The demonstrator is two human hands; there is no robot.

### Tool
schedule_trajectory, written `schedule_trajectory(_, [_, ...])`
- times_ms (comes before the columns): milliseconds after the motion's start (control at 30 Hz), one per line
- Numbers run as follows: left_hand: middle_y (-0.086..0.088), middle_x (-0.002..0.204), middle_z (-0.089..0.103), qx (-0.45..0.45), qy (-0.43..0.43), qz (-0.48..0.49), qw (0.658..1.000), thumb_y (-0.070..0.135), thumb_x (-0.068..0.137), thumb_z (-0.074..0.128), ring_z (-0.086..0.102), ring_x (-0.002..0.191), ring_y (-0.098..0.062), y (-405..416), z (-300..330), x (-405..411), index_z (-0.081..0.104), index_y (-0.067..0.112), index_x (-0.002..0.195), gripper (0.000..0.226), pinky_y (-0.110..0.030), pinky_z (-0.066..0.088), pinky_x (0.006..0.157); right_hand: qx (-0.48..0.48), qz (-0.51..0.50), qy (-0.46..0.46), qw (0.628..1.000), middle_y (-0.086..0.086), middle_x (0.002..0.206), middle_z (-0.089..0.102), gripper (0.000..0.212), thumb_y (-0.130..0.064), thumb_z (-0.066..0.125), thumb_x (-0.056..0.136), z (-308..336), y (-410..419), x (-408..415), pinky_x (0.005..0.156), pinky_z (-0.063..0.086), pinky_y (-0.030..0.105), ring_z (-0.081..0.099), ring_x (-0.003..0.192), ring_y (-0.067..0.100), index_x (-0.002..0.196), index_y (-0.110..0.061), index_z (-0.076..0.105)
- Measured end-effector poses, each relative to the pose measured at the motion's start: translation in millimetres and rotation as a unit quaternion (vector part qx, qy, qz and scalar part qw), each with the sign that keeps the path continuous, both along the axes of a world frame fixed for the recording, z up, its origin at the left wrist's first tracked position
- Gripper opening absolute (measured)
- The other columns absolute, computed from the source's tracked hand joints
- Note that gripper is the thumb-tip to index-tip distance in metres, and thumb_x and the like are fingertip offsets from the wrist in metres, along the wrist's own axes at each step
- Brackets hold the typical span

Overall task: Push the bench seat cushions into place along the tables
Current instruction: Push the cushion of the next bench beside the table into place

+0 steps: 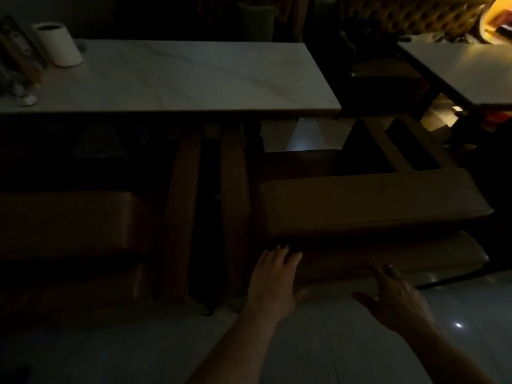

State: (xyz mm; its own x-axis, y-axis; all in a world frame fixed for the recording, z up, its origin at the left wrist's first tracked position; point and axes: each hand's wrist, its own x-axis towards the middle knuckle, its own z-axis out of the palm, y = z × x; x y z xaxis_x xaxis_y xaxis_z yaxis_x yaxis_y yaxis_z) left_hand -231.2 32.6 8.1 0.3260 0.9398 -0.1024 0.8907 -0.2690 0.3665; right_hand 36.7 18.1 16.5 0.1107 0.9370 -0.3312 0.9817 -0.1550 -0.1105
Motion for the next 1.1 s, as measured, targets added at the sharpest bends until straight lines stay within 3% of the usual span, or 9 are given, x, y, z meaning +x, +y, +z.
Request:
schedule_trajectory(100, [-0.003, 0.162, 0.016, -0.008, 0.015, 0.002, 1.0, 0.055, 0.087, 0.06, 0.01, 0.149, -0.026, 6.6, -8.5, 23.6, 0.019, 0.031, 0.153, 0.082, -0.04, -0.002, 0.119, 0.004, 0.011, -0.015, 1.0, 0.013, 0.164, 0.015, 0.097, -0.071, 0.058, 0.081, -8.1, 23.0, 27.8, 0.116, 0.033, 0.047, 0.013, 0.151, 0.032, 0.157, -0.033, 0.011])
schedule_trajectory(267, [-0.004, 0.162, 0.016, -0.007, 0.024, 0.043, 0.999, 0.054, 0.086, 0.062, 0.009, 0.149, -0.026, 10.9, -24.9, 55.1, 0.019, 0.031, 0.154, 0.083, -0.039, -0.004, 0.118, -0.016, 0.055, -0.045, 0.997, 0.013, 0.166, -0.005, 0.108, -0.08, 0.051, 0.078, -18.9, 62.6, 64.0, 0.121, 0.017, 0.053, -0.007, 0.152, 0.033, 0.157, -0.033, -0.005])
schedule_trajectory(700, [-0.003, 0.161, 0.011, -0.01, 0.062, 0.15, 0.987, 0.064, 0.082, 0.061, 0.007, 0.148, -0.027, 20.3, -52.7, 118.9, 0.003, 0.036, 0.154, 0.097, -0.046, 0.009, 0.121, 0.024, 0.137, -0.007, 0.99, 0.02, 0.164, 0.0, 0.106, -0.073, 0.06, 0.079, -52.0, 81.2, 103.4, 0.121, 0.008, 0.056, -0.006, 0.151, 0.038, 0.157, -0.035, -0.001])
schedule_trajectory(967, [0.001, 0.155, 0.027, -0.02, 0.076, 0.177, 0.981, 0.054, 0.083, 0.065, 0.024, 0.142, -0.03, 29.5, -45.8, 120.5, 0.019, 0.037, 0.152, 0.085, -0.044, 0.028, 0.114, 0.015, 0.143, -0.038, 0.989, 0.019, 0.164, 0.0, 0.105, -0.073, 0.053, 0.083, -59.6, 80.0, 102.7, 0.122, 0.01, 0.056, -0.002, 0.151, 0.039, 0.155, -0.034, -0.012])
schedule_trajectory(1100, [-0.001, 0.141, 0.048, 0.01, 0.083, 0.163, 0.983, 0.055, 0.072, 0.076, 0.043, 0.13, -0.03, 28.4, -47.8, 116.6, 0.04, 0.034, 0.145, 0.084, -0.045, 0.042, 0.101, 0.014, 0.137, -0.043, 0.99, 0.018, 0.164, 0.001, 0.101, -0.067, 0.055, 0.086, -55.3, 78.4, 97.5, 0.122, 0.01, 0.056, -0.001, 0.151, 0.038, 0.153, -0.034, -0.014])
